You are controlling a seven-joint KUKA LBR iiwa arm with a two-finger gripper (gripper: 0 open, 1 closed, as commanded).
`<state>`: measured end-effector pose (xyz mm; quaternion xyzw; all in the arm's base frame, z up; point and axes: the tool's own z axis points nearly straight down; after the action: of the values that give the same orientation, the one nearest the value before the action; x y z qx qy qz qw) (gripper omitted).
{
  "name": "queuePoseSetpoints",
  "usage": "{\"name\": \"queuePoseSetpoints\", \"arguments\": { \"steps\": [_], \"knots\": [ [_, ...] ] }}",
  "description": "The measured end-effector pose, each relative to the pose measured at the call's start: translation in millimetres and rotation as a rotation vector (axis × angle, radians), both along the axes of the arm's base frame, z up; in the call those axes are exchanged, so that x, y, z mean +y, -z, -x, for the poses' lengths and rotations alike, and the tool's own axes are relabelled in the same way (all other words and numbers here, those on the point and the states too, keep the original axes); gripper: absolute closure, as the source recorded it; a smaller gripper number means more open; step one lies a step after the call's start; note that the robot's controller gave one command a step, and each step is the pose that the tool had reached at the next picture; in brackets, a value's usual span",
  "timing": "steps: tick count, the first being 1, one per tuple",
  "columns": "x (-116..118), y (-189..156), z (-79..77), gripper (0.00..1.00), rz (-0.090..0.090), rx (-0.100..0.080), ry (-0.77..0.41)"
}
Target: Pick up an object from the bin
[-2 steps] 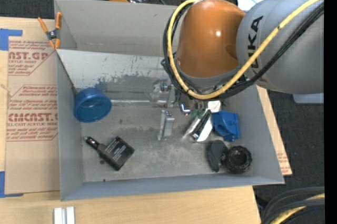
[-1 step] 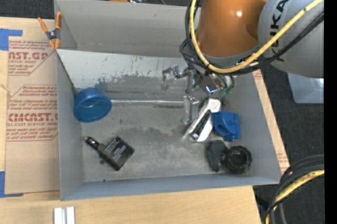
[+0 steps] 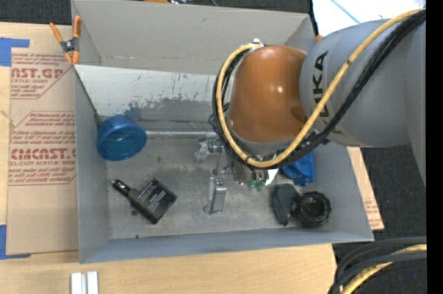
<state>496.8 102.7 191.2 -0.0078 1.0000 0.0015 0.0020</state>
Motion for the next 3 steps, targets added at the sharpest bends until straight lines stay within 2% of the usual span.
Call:
{"name": "queuePoseSetpoints", "arguments": {
  "steps": [1,2,3],
  "knots": [
    [4,9,-8.0,0.0,0.001,0.003,-0.11],
    [5,-5,-18.9,0.0,0.002,0.0,-0.299],
    [-15,30,-18.3,0.0,0.001,0.002,-0.387]
  ]
}}
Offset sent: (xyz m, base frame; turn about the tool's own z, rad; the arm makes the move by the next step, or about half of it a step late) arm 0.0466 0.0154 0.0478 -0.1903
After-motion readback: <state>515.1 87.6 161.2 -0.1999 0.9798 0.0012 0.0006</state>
